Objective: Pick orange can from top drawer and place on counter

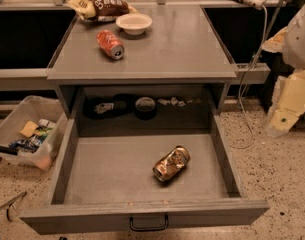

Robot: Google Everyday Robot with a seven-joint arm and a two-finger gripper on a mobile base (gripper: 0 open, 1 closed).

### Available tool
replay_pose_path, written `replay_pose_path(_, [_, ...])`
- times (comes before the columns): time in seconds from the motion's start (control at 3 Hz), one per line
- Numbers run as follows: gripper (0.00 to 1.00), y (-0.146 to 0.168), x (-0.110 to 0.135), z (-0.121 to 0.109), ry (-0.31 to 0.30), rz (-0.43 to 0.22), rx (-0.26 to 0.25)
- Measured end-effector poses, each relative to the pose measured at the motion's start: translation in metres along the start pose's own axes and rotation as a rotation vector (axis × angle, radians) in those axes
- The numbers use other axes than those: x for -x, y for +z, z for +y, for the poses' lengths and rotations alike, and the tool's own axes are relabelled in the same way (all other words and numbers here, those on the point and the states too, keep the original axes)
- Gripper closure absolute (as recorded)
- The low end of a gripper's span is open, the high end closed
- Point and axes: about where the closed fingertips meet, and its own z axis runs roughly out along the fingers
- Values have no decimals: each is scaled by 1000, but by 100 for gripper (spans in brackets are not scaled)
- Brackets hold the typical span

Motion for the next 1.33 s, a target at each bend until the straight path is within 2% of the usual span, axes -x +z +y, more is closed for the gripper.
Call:
replay_pose_path(0.33, [0,0,0,0,0,0,0])
replay_pose_path(0.67, [0,17,4,1,-10,-53,20])
replay_pose_path(1.33, [0,115,17,-7,-92,-203,69])
